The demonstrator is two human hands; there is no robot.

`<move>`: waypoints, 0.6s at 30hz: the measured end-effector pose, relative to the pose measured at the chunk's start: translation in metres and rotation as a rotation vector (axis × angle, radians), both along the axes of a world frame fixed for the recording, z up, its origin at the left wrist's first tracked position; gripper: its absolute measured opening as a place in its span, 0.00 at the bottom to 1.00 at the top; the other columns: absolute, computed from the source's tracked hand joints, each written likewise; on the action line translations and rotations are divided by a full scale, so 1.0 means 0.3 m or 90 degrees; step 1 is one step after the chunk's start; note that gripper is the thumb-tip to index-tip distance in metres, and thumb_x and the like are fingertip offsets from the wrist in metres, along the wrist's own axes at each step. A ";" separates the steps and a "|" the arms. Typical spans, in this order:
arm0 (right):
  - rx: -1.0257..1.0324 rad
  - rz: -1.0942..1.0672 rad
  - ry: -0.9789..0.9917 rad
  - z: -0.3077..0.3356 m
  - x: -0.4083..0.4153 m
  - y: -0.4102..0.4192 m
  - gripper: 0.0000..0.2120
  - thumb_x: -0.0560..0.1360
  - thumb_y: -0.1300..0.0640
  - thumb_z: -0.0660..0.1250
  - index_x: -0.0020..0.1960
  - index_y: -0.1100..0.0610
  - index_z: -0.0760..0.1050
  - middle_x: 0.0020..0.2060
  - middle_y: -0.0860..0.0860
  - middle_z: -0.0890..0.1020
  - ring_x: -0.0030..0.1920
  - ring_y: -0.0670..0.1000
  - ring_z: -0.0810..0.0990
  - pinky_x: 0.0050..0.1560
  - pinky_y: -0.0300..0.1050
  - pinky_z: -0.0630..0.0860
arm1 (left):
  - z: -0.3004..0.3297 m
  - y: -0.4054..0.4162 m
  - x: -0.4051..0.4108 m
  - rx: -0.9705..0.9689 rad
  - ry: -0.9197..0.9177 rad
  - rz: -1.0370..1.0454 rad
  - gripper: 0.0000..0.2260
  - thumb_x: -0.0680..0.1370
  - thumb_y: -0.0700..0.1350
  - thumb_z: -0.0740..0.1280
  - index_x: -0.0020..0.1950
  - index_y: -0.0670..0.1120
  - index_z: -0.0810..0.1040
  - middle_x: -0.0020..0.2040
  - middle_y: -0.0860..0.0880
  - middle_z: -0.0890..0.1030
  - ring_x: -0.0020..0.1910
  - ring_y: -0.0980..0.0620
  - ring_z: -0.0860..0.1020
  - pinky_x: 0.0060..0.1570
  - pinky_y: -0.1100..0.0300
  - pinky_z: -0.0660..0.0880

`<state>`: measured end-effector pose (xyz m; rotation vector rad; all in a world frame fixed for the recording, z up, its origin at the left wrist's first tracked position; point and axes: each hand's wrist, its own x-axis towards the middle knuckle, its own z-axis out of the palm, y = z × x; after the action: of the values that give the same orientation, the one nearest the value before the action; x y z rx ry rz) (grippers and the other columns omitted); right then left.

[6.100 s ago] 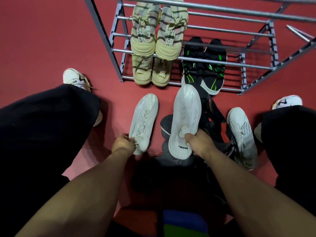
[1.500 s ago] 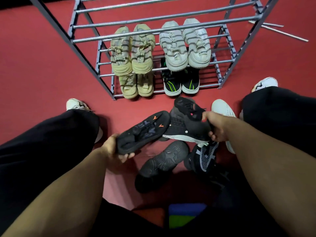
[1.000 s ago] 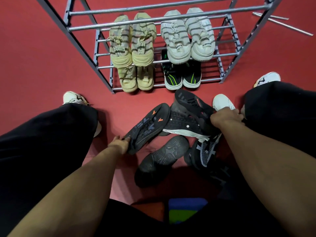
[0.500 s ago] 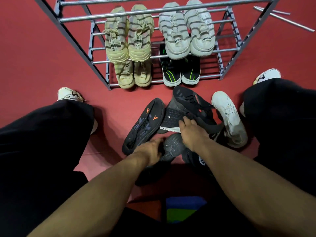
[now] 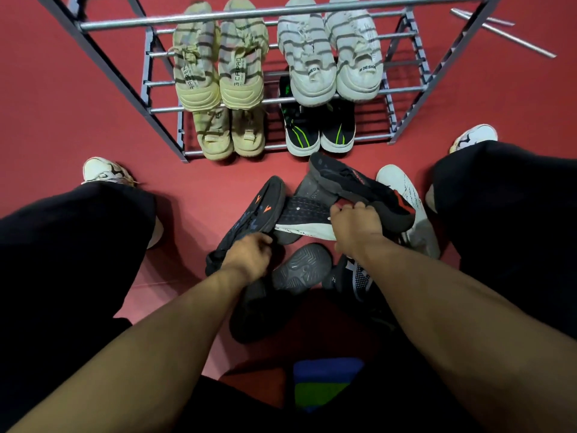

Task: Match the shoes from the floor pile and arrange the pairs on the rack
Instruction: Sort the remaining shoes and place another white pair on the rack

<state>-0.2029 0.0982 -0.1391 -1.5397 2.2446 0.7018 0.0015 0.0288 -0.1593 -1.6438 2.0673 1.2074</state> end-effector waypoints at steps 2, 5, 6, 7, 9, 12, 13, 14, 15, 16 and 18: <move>-0.045 0.002 -0.022 0.062 0.001 0.006 0.27 0.68 0.45 0.70 0.61 0.57 0.70 0.55 0.56 0.81 0.58 0.60 0.77 0.55 0.51 0.71 | 0.025 -0.009 -0.032 0.024 0.032 0.074 0.10 0.77 0.44 0.63 0.57 0.50 0.79 0.49 0.46 0.85 0.40 0.47 0.83 0.44 0.63 0.75; -0.128 -0.142 -0.184 0.164 -0.001 0.025 0.22 0.71 0.38 0.61 0.47 0.58 0.76 0.43 0.56 0.79 0.47 0.59 0.79 0.44 0.48 0.70 | 0.077 0.023 -0.089 0.231 0.141 0.266 0.07 0.78 0.45 0.64 0.53 0.47 0.78 0.41 0.45 0.81 0.26 0.54 0.76 0.24 0.68 0.70; -0.134 -0.257 -0.303 0.187 -0.017 0.033 0.23 0.73 0.38 0.58 0.43 0.58 0.78 0.41 0.56 0.79 0.45 0.58 0.78 0.45 0.47 0.71 | 0.107 0.040 -0.107 0.317 0.172 0.335 0.06 0.77 0.47 0.65 0.51 0.48 0.78 0.43 0.46 0.80 0.29 0.55 0.76 0.25 0.67 0.70; -0.143 -0.379 -0.440 0.201 -0.037 0.042 0.24 0.74 0.39 0.57 0.40 0.58 0.79 0.41 0.56 0.81 0.45 0.57 0.79 0.47 0.48 0.72 | 0.122 0.052 -0.119 0.378 0.201 0.386 0.07 0.77 0.50 0.65 0.50 0.48 0.77 0.48 0.47 0.79 0.36 0.55 0.77 0.30 0.64 0.73; -0.178 -0.573 -0.651 0.208 -0.078 0.066 0.21 0.70 0.41 0.60 0.35 0.55 0.82 0.38 0.56 0.85 0.45 0.58 0.81 0.53 0.51 0.74 | 0.130 0.067 -0.140 0.458 0.237 0.399 0.16 0.76 0.59 0.63 0.57 0.50 0.75 0.57 0.50 0.77 0.49 0.52 0.77 0.41 0.58 0.75; -0.193 -0.668 -0.754 0.177 -0.089 0.088 0.15 0.62 0.44 0.63 0.27 0.53 0.80 0.33 0.54 0.83 0.40 0.57 0.80 0.49 0.50 0.74 | 0.146 0.070 -0.168 0.564 0.296 0.330 0.27 0.72 0.69 0.60 0.63 0.53 0.74 0.58 0.52 0.80 0.56 0.50 0.78 0.45 0.56 0.75; -0.175 -0.666 -0.767 0.169 -0.074 0.093 0.15 0.62 0.44 0.62 0.28 0.53 0.80 0.32 0.53 0.82 0.38 0.56 0.79 0.45 0.48 0.73 | 0.147 0.073 -0.175 0.575 0.312 0.311 0.25 0.72 0.68 0.62 0.61 0.53 0.76 0.56 0.52 0.81 0.54 0.50 0.79 0.46 0.56 0.75; -0.145 -0.653 -0.773 0.164 -0.059 0.097 0.16 0.63 0.43 0.61 0.30 0.53 0.80 0.33 0.52 0.81 0.36 0.54 0.79 0.42 0.46 0.72 | 0.155 0.081 -0.181 0.568 0.318 0.296 0.20 0.73 0.63 0.65 0.59 0.53 0.77 0.53 0.52 0.82 0.50 0.51 0.80 0.46 0.57 0.76; -0.110 -0.628 -0.772 0.164 -0.043 0.103 0.17 0.65 0.42 0.59 0.32 0.52 0.80 0.33 0.52 0.81 0.36 0.53 0.79 0.40 0.45 0.72 | 0.150 0.091 -0.184 0.545 0.315 0.294 0.16 0.73 0.57 0.68 0.58 0.53 0.77 0.50 0.52 0.82 0.46 0.53 0.80 0.46 0.58 0.76; -0.073 -0.594 -0.756 0.161 -0.032 0.108 0.19 0.67 0.40 0.57 0.35 0.52 0.80 0.34 0.51 0.82 0.35 0.53 0.79 0.38 0.44 0.74 | 0.135 0.101 -0.183 0.515 0.312 0.303 0.13 0.74 0.52 0.70 0.58 0.53 0.77 0.47 0.52 0.82 0.42 0.54 0.79 0.46 0.59 0.76; -0.052 -0.547 -0.695 0.146 -0.032 0.111 0.21 0.73 0.38 0.54 0.43 0.51 0.79 0.39 0.52 0.83 0.35 0.52 0.80 0.36 0.44 0.76 | 0.089 0.109 -0.168 0.472 0.319 0.343 0.15 0.73 0.45 0.71 0.60 0.50 0.76 0.46 0.51 0.83 0.41 0.55 0.80 0.41 0.61 0.78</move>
<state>-0.2126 0.1314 -0.0953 -0.5398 1.7272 -0.4113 -0.0490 0.0614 -0.1326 -1.6328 1.0807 2.3886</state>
